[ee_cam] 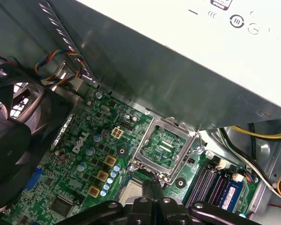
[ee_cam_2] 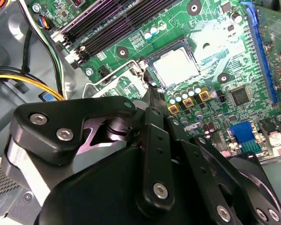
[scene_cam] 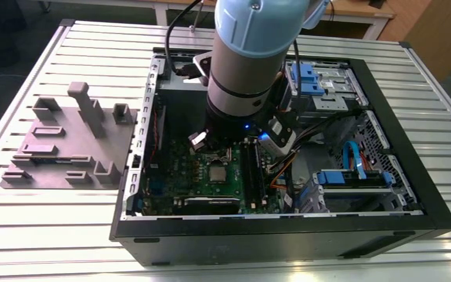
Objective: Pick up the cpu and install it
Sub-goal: 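Close the cpu cover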
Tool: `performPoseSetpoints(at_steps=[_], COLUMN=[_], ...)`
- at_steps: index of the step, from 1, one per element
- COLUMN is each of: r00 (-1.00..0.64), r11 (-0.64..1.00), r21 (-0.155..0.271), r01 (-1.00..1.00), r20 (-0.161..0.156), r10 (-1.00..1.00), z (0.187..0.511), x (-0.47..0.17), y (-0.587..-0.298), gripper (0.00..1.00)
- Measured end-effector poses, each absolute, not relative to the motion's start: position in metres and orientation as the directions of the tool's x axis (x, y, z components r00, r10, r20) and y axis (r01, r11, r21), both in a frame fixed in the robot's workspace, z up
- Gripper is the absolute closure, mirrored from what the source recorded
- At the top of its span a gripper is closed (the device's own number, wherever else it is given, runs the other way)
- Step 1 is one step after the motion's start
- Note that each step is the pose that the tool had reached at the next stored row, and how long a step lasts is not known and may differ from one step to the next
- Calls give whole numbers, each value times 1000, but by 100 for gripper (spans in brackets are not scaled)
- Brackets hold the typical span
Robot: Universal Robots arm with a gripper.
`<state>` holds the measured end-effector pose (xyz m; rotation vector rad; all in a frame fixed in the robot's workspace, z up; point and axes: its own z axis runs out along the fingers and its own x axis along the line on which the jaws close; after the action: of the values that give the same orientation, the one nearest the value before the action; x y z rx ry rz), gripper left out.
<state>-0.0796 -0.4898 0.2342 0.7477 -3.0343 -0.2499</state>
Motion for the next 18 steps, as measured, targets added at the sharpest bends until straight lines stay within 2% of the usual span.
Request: performPoseSetpoints(at_steps=[15, 18], r00=[-842, -841], r11=[829, 825], r21=[157, 174], r01=[-537, -538], r20=[-32, -44], r10=[-539, -540], z=[234, 234], x=[-72, -68], y=[-490, -490], gripper=[90, 90])
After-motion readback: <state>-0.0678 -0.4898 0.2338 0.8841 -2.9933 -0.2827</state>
